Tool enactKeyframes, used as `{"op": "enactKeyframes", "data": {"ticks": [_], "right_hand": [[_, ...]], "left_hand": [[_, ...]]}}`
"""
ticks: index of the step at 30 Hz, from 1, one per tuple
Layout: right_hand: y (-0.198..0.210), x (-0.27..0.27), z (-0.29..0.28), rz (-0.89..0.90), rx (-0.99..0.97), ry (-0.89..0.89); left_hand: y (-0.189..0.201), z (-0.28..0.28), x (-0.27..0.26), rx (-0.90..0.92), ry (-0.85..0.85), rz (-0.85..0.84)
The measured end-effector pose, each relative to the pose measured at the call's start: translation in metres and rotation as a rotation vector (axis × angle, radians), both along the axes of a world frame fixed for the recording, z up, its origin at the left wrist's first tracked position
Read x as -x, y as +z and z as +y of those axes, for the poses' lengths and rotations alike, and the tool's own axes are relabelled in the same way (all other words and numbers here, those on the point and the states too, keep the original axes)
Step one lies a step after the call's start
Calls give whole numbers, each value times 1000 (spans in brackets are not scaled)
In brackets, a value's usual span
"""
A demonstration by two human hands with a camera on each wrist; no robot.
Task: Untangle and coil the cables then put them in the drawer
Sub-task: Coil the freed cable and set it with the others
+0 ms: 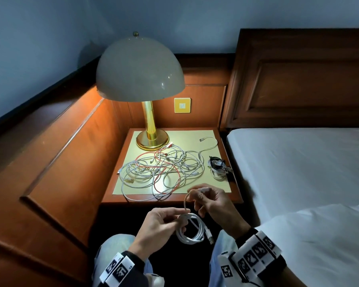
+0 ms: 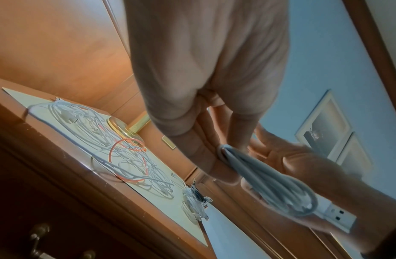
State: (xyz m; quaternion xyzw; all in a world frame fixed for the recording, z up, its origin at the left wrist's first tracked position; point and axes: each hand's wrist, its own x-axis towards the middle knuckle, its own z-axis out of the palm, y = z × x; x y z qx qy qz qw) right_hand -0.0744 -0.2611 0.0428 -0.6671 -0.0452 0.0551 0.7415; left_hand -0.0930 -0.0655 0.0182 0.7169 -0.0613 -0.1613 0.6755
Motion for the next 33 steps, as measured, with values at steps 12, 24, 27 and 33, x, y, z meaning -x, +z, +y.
{"op": "enactKeyframes", "data": {"ticks": [12, 24, 27, 33], "right_hand": [[3, -7, 2, 121, -141, 125], [0, -12, -2, -27, -76, 115], [-1, -11, 1, -14, -57, 75], [3, -11, -3, -3, -116, -122]], "left_hand": [[7, 5, -18, -107, -23, -37], [16, -3, -27, -86, 6, -66], [16, -5, -26, -109, -3, -93], [10, 2, -20, -239, 17, -176]]}}
